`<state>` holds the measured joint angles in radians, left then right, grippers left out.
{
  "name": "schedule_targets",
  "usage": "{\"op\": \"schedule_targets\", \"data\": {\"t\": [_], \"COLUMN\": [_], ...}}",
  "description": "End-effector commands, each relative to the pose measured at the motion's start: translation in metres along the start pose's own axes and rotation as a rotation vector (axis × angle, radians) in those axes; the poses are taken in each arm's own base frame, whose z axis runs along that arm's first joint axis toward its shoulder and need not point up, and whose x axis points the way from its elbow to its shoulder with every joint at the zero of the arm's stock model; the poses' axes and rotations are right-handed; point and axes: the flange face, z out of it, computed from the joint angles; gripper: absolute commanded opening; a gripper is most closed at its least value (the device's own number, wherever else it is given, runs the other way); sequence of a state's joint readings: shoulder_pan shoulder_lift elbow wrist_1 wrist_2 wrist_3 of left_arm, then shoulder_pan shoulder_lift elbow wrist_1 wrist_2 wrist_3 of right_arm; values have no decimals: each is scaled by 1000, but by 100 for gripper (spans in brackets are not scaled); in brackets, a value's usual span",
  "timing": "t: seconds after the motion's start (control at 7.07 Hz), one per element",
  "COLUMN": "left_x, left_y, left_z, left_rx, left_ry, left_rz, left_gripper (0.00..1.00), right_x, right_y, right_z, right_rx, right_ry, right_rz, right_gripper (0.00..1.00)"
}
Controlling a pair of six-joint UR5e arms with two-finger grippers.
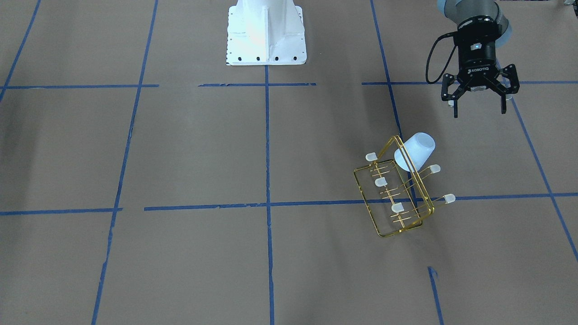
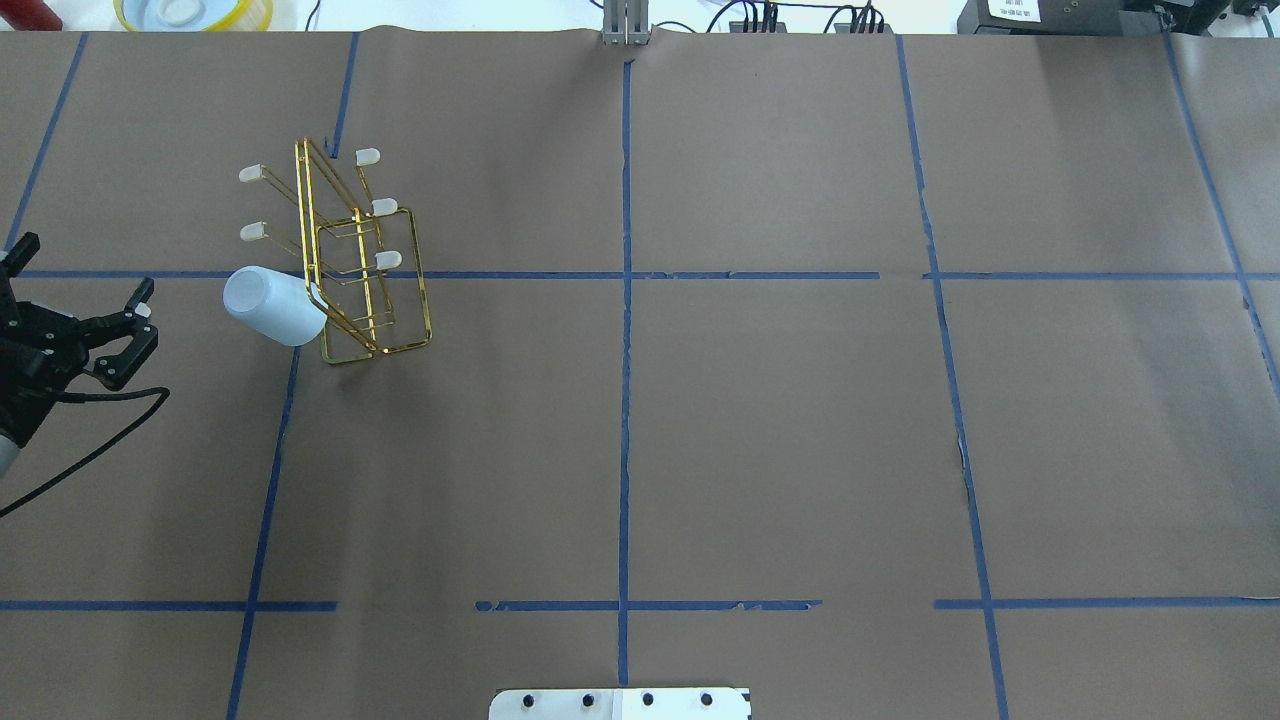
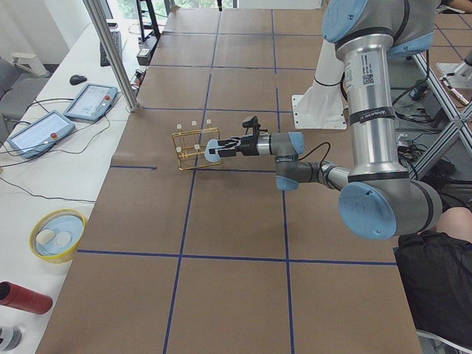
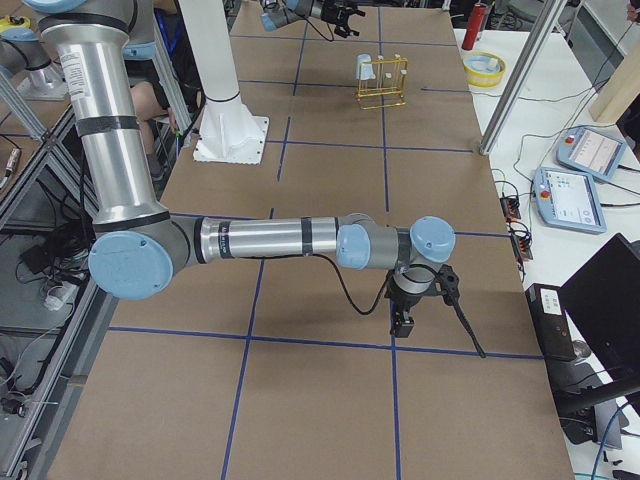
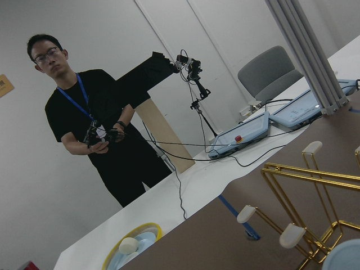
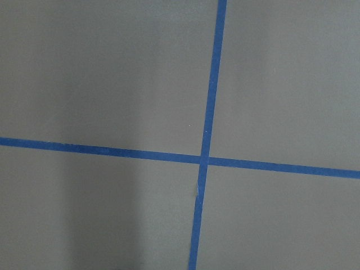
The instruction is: Hang cup on cup holder
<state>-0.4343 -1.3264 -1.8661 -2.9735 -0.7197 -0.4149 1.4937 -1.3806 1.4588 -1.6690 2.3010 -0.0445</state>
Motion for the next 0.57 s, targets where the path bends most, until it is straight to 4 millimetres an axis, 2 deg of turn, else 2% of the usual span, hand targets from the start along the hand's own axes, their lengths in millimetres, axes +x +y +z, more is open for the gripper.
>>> {"op": "schedule_targets", "data": {"t": [0.0,0.42], "left_x": [-33,-100], "left_y": [-10,-8], "left_z": [16,35], "left_rx": [-67,-311], "left_ry": [111,298], "left_rz": [-102,-105], "left_gripper": [100,100], "right_x": [0,0], "right_y": [0,0], "right_z": [0,0], "right_rx": [0,0], "right_ry": [0,0], "right_rz": [0,0], "right_gripper": [100,100]}}
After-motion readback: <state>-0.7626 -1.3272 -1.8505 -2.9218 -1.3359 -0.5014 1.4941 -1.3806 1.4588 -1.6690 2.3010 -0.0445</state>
